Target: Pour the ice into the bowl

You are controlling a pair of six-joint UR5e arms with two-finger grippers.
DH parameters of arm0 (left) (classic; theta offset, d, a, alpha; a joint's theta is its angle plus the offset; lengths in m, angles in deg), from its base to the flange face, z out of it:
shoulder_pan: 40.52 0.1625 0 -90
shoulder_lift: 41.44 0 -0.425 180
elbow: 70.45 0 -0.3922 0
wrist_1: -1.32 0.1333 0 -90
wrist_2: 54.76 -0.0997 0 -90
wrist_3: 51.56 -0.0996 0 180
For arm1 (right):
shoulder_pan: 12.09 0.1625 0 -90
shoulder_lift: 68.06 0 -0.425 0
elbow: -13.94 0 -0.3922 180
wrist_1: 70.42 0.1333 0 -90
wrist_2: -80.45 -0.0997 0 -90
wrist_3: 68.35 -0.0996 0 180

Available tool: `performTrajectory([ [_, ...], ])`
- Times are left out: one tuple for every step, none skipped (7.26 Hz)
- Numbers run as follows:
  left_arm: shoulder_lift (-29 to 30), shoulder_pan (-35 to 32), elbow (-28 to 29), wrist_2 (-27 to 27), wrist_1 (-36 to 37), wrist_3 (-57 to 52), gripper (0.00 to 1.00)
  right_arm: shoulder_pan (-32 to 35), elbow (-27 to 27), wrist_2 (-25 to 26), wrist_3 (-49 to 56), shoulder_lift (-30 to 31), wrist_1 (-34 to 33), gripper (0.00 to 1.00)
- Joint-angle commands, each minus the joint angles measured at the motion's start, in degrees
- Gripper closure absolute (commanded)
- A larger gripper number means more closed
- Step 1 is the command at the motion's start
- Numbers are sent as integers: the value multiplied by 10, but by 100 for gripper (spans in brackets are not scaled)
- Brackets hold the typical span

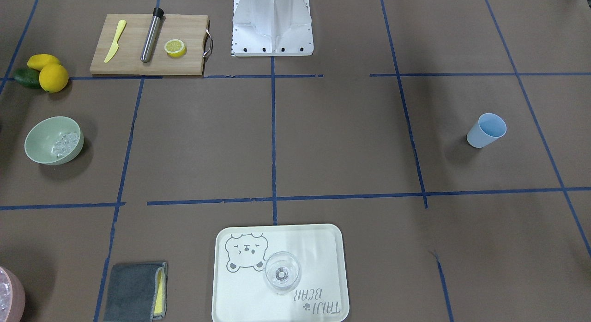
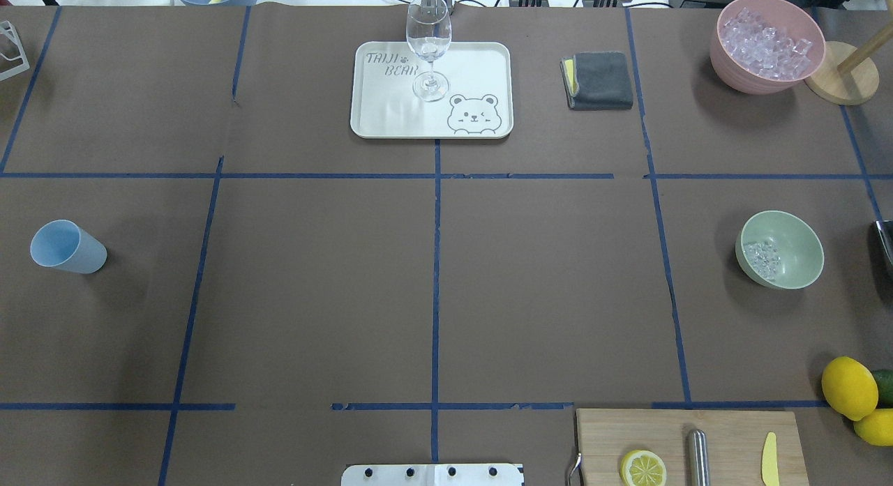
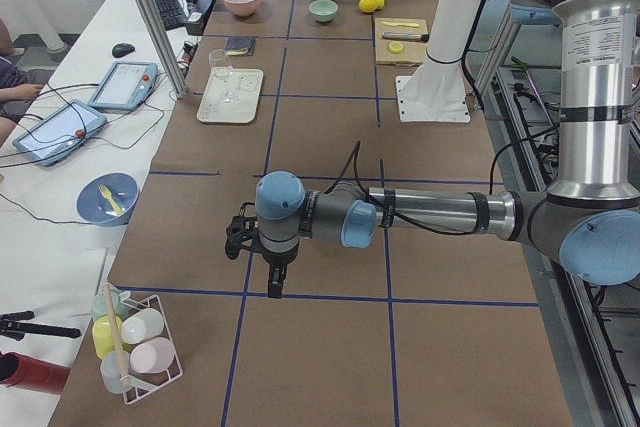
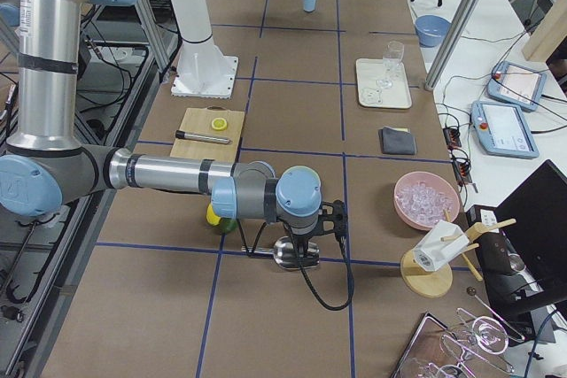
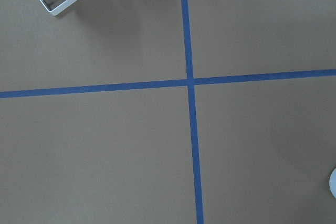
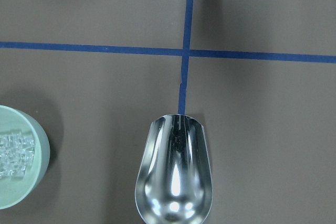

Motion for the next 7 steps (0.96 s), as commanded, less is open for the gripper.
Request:
performTrajectory([
  [1, 0, 0, 0, 0, 0, 0, 1, -3, 3, -63, -3, 6, 0],
  [1, 0, 1, 0, 0, 0, 0, 0, -4, 3, -68, -3, 7, 0],
  [1, 0, 1, 0, 0, 0, 0, 1, -3, 3, -67, -3, 7, 0],
  [1, 0, 1, 1, 0, 0, 0, 0, -4, 2, -67, -3, 7, 0],
  [1, 0, 0, 0, 0, 0, 0, 1, -4, 2, -67, -3, 7, 0],
  [2, 0, 1, 0, 0, 0, 0, 0, -4, 2, -67, -3, 7, 0],
  [2, 0, 0, 0, 0, 0, 0, 1, -4, 2, -68, -3, 7, 0],
])
